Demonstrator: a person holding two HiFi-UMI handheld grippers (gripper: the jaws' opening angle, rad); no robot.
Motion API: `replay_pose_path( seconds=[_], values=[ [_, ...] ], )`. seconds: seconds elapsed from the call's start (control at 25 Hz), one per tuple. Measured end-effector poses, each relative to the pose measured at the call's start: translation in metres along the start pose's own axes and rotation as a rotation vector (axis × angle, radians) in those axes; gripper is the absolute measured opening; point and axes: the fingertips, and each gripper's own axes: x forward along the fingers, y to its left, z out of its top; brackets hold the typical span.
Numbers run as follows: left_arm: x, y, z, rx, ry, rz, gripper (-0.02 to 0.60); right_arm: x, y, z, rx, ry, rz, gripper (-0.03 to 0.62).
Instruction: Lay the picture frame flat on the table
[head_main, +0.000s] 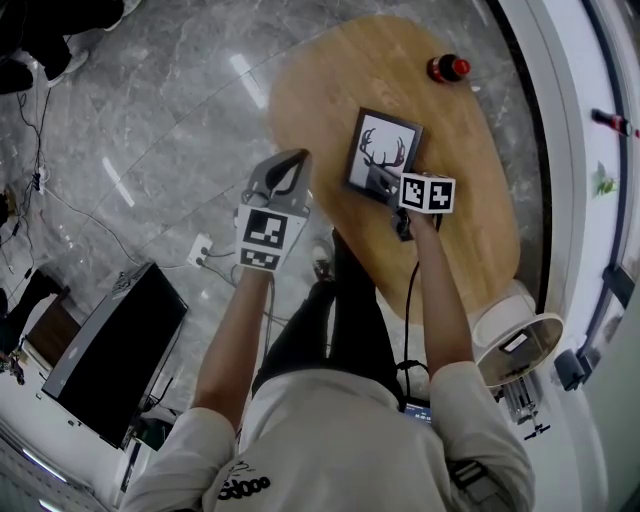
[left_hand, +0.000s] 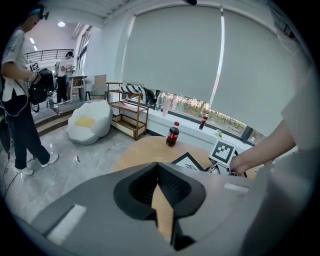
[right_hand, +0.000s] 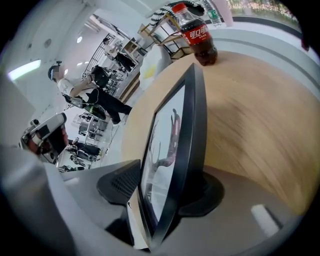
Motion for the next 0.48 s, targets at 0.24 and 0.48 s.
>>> replay_pose_path(
  seconds=[0.24, 0.48],
  values=[
    [0.004, -0.004, 0.0, 0.01, 0.008, -0.009, 0.009, 0.0, -0.018, -0.012, 0.015, 0.014, -0.048, 0.275],
    [0.005, -0.008, 0.0, 0.02, 0.012, -0.013, 0.009, -0.003, -0.032, -0.024, 0.043, 0.017, -0.068, 0.291]
  ],
)
